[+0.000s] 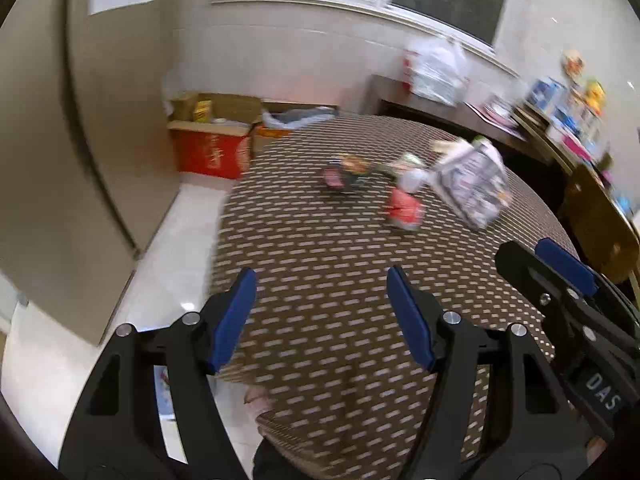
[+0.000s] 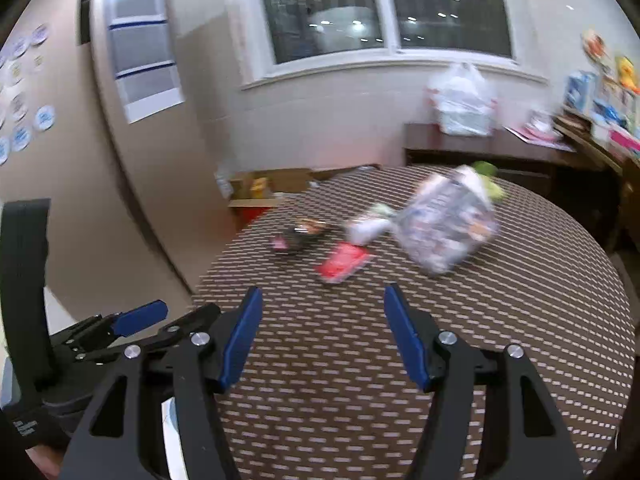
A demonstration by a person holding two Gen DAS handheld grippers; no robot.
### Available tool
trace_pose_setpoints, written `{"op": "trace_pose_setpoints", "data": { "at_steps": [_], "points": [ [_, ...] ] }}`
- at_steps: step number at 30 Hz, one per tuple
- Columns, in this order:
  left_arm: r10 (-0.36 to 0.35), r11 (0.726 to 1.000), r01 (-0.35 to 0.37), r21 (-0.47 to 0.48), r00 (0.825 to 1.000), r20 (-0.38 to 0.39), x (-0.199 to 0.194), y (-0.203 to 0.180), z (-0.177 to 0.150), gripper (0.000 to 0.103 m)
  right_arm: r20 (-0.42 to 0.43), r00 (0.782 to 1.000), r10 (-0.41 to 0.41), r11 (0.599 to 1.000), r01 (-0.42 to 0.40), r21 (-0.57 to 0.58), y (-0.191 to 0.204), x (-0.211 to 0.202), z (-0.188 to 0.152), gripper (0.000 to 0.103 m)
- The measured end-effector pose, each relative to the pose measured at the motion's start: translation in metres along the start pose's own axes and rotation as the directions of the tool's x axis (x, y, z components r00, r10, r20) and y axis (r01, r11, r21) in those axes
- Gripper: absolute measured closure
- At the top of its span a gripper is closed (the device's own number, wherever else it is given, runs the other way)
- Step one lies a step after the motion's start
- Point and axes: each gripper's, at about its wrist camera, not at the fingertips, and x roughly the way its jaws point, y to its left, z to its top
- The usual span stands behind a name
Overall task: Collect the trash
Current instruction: 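Move both tools back over the table, then grasp the red snack packet with the left tool and lift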
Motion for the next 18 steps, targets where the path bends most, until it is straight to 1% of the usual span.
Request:
{"op": "trace_pose_setpoints", "data": {
  "at_steps": [2,5,10,12,18],
  "points": [
    [-0.012,0.999,0.013,0.039,1.000,-0.010,0.011,-0.019,0.005,0.036,-0.007,1.000,-0.027,0.999,0.027,0.026,-0.021,0.002,-0.001,0.041],
    [-0.010,0.997,0.013,0.081,0.999,-0.032,0.032,-0.045,0.013,0.036,-0.023,0.998,-0.066,0.996,0.067,0.060,-0.049,0.008,-0.001,0.041],
    [0.014,0.990,-0.007,0.139,0.999,-0.049,0.058,-0.070,0.022,0.036,-0.046,0.995,-0.092,0.990,0.096,0.102,-0.082,0.020,0.001,0.040],
    [0.021,0.989,-0.011,0.151,0.997,-0.068,0.071,-0.076,0.027,0.036,-0.053,0.994,-0.095,0.989,0.100,0.111,-0.089,0.023,0.002,0.039],
    [0.042,0.983,-0.024,0.184,0.995,-0.093,0.096,-0.085,0.040,0.036,-0.081,0.993,-0.091,0.989,0.099,0.112,-0.093,0.039,0.005,0.038]
  ]
}}
